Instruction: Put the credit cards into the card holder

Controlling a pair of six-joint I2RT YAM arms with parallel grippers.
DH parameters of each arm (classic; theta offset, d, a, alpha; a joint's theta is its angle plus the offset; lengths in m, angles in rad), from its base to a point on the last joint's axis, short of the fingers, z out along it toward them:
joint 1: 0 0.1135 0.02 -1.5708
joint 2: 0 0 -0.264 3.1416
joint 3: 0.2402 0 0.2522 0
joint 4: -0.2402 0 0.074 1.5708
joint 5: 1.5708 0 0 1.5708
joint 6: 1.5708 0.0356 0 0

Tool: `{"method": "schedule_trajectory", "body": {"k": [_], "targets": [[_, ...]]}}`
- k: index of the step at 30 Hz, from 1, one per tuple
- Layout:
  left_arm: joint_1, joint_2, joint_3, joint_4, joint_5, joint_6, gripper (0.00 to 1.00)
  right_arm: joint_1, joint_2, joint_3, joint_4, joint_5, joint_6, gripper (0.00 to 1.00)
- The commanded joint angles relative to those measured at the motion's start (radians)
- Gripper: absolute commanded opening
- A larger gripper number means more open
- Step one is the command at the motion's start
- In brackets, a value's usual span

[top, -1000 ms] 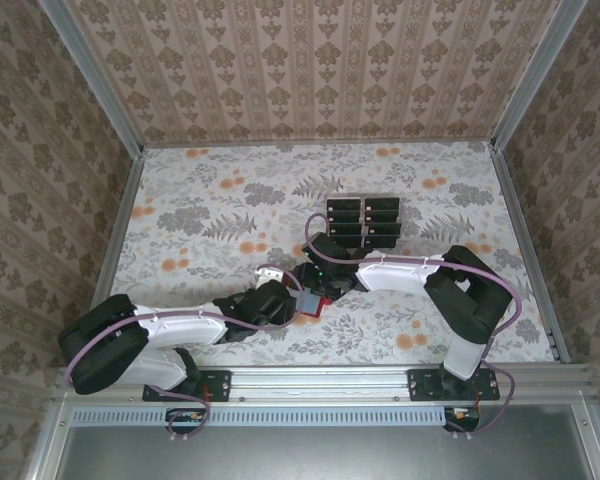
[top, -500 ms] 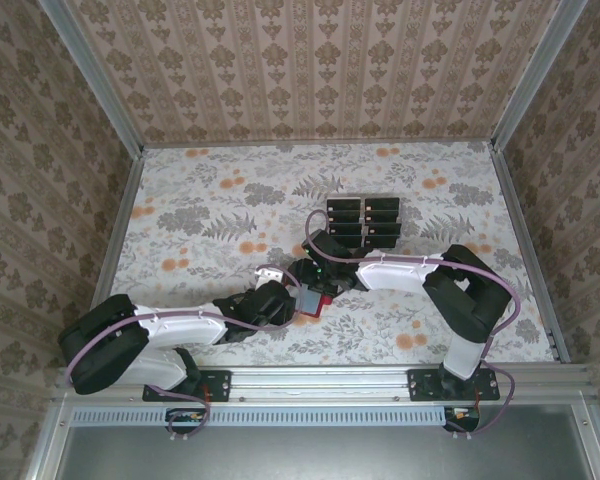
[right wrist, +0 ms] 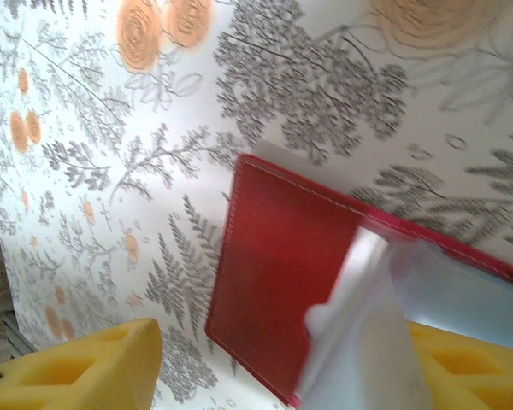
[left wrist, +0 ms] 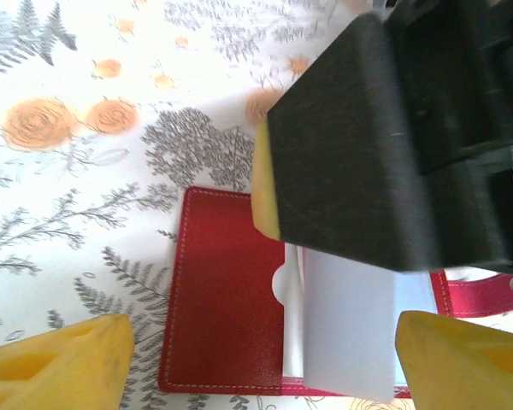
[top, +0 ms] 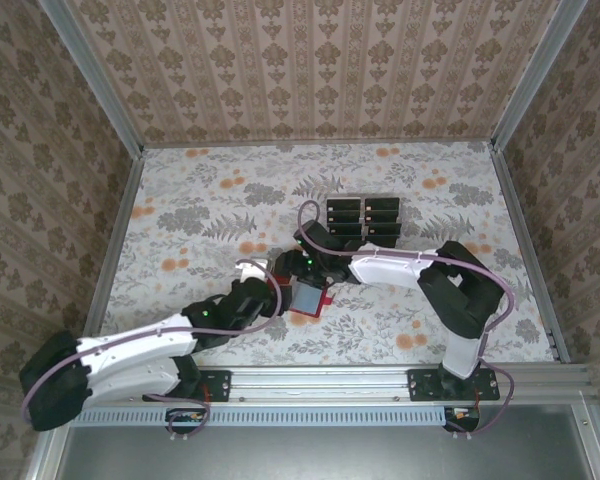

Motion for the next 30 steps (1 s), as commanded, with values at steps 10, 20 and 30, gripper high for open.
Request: {"method": "schedule_trajectory", "body": {"k": [10, 20, 30], "targets": [[0.079, -0.171, -0.049, -0.181, -0.010, -0.021, 0.89, 0.030, 0.205, 0.205, -0.084, -0.037, -0.016, 0.65], [0.160, -0.141, -0.075, -0.135, 0.056, -0.011, 0.92, 0.030, 0.030, 0.190, -0.177, -0.004, -0.160, 0.64], [0.248, -0.019, -0.041, -0.047, 0.145, 0.027, 0.95, 0.036, -0.225, -0.094, -0.380, 0.268, -0.088, 0.63]]}}
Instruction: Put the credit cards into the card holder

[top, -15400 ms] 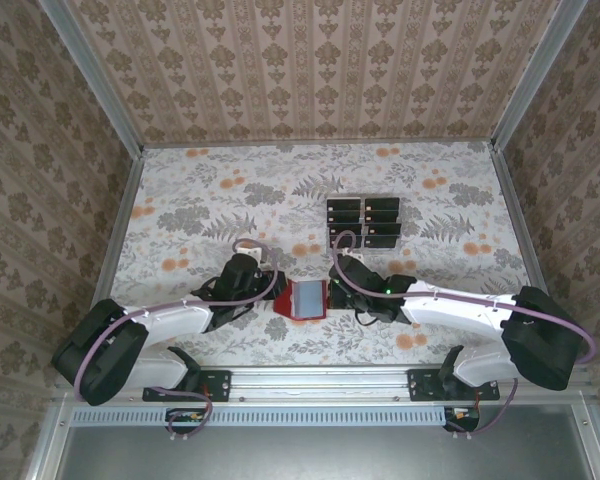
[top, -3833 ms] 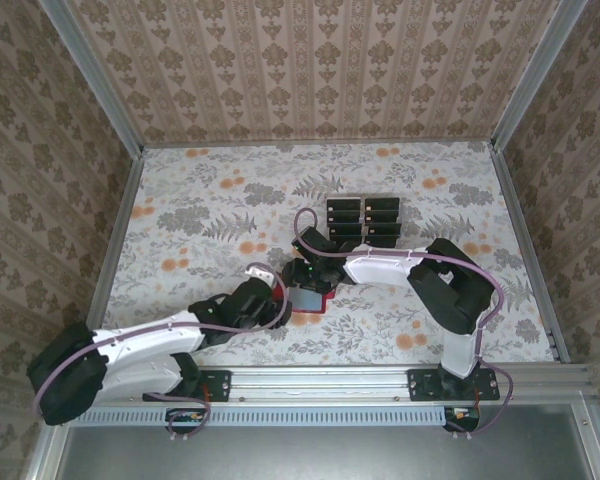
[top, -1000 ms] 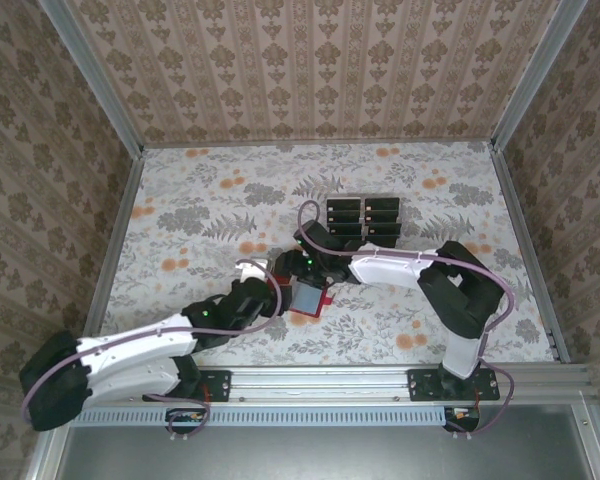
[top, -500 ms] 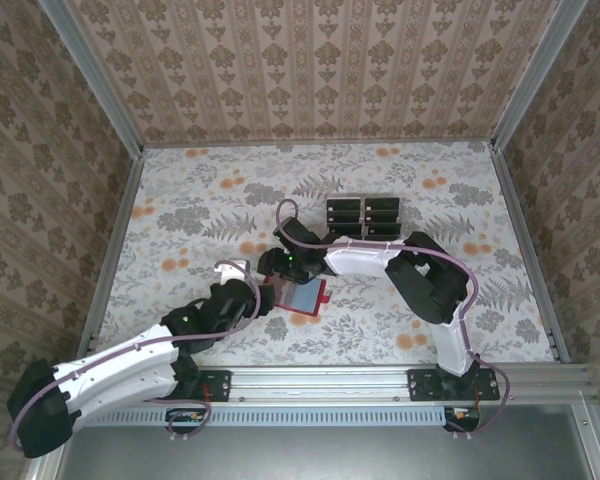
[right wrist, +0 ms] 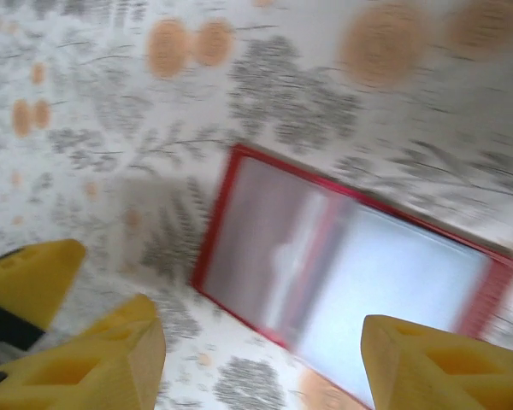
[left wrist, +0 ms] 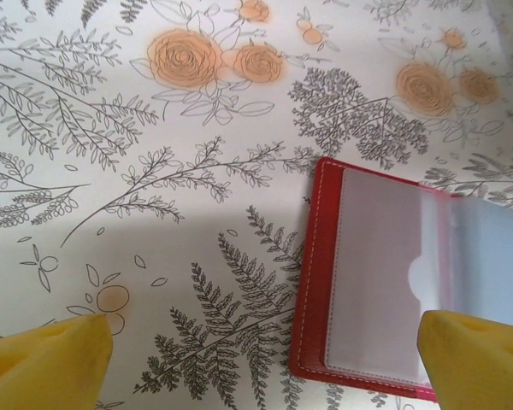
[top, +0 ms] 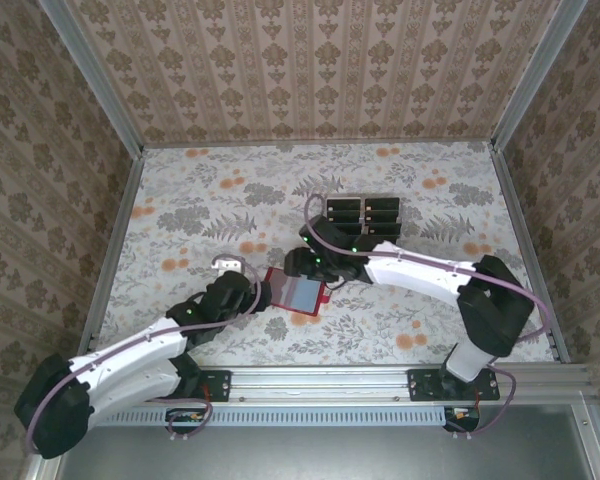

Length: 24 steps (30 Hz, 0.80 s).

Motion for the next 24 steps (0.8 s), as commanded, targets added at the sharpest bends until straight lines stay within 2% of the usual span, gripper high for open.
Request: {"method": "schedule_trajectory", "body": {"k": [1, 4, 14, 19, 24], "targets": [[0.020, 0.038, 0.028, 0.043, 0.045, 0.033, 0.97, 0.012, -0.024, -0.095, -0.124, 0.122, 0.030, 0.63], [0.027, 0.074, 0.044, 0.059, 0.056, 0.035, 1.00, 0.022, -0.036, -0.141, -0.130, 0.142, 0.040, 0.63], [0.031, 0.130, 0.078, 0.074, 0.059, 0.037, 1.00, 0.023, -0.003, -0.172, -0.126, 0.159, 0.031, 0.59], [0.031, 0.148, 0.081, 0.084, 0.060, 0.036, 1.00, 0.023, 0.008, -0.169, -0.109, 0.156, 0.019, 0.44], [0.030, 0.173, 0.087, 0.094, 0.069, 0.034, 1.00, 0.013, 0.034, -0.144, -0.106, 0.152, -0.009, 0.18]]}}
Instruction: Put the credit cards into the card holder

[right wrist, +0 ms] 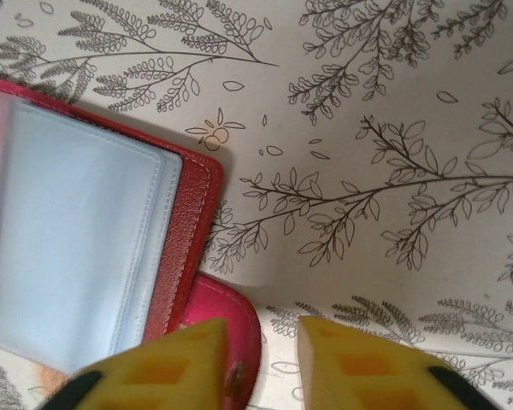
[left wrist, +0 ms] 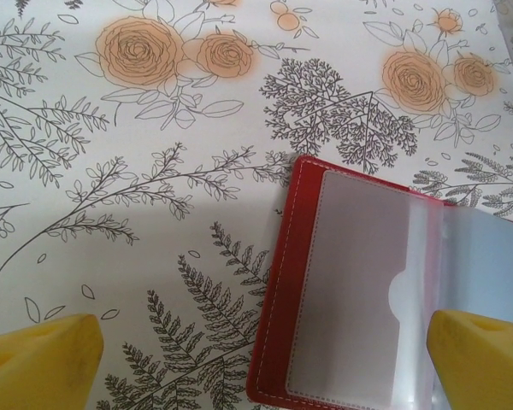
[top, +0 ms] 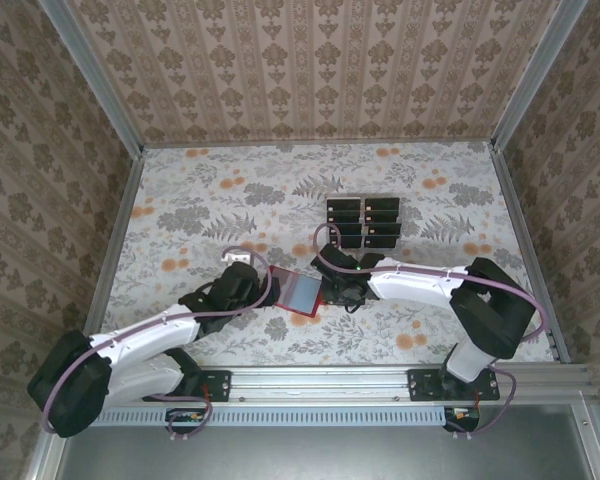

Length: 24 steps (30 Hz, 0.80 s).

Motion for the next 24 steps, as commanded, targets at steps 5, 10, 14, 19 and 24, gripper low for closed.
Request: {"method": "schedule_trajectory", "body": {"k": [5, 10, 14, 19, 24], "targets": [[0.009, 0.018, 0.031, 0.022, 0.018, 0.012, 1.00, -0.036, 0.034, 0.058, -0.014, 0.021, -0.069, 0.05], [0.009, 0.018, 0.029, 0.021, 0.020, 0.009, 1.00, -0.068, 0.054, 0.101, -0.043, 0.021, -0.144, 0.05], [0.010, 0.023, 0.026, 0.030, 0.020, 0.004, 1.00, -0.087, 0.072, 0.125, -0.060, -0.002, -0.175, 0.18], [0.011, 0.033, 0.040, 0.017, 0.024, 0.005, 1.00, -0.098, 0.008, 0.160, -0.086, -0.024, -0.223, 0.51], [0.032, 0.028, 0.061, -0.022, 0.039, 0.005, 1.00, -0.165, -0.065, 0.243, -0.145, -0.016, -0.346, 0.63]]}}
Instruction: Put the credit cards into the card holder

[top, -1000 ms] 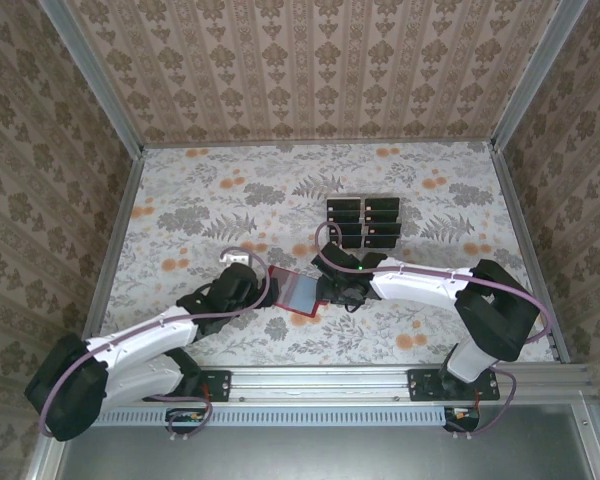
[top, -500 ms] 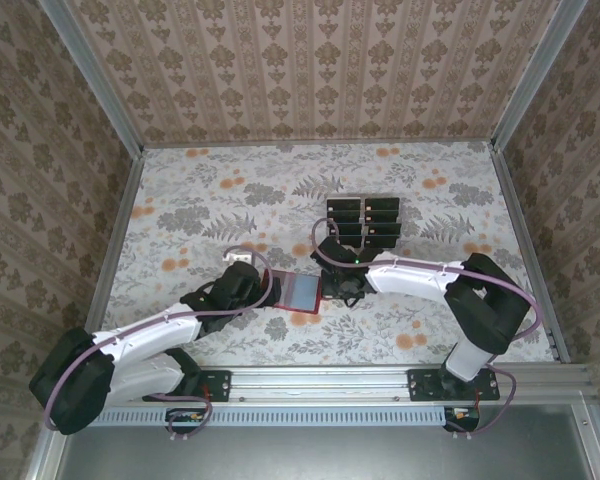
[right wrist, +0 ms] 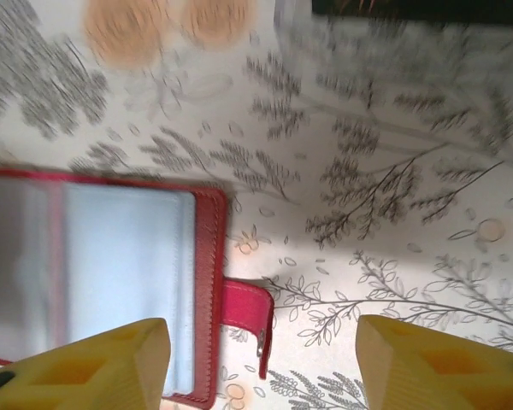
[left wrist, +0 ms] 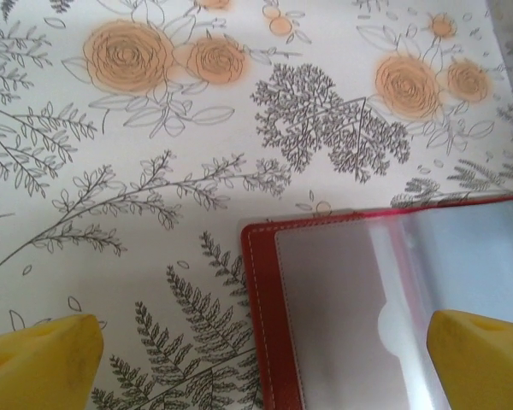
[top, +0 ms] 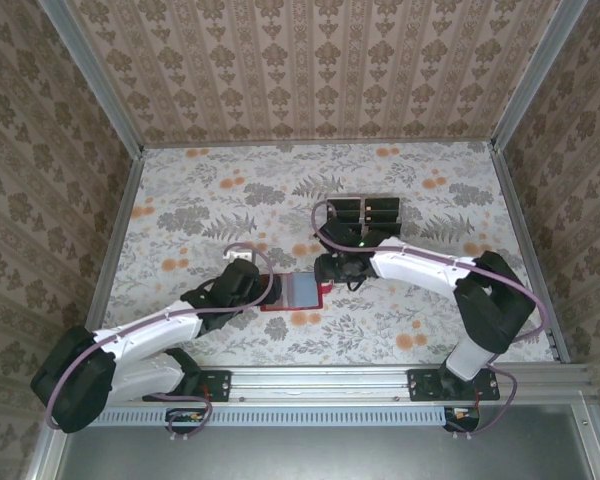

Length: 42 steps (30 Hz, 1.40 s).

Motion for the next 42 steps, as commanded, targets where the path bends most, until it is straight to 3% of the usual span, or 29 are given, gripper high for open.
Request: {"method": "schedule_trajectory", "body": {"k": [1, 10, 16, 25, 42], "targets": [[0.026, -0.001, 0.036, -0.033, 0.022, 0.004, 1.00, -0.061, -0.062, 0.096, -0.065, 0.000, -0.142, 0.64], [0.085, 0.014, 0.078, -0.077, 0.048, 0.008, 1.00, -0.150, 0.087, 0.286, -0.154, 0.009, -0.616, 0.65], [0.101, 0.046, 0.100, -0.076, 0.058, 0.000, 1.00, -0.158, 0.151, 0.332, -0.172, 0.026, -0.805, 0.61], [0.111, 0.093, 0.115, -0.054, 0.069, -0.012, 1.00, -0.162, 0.231, 0.320, -0.161, 0.109, -0.893, 0.52], [0.124, 0.130, 0.113, -0.023, 0.101, -0.015, 1.00, -0.161, 0.303, 0.314, -0.117, 0.232, -0.941, 0.48]]}}
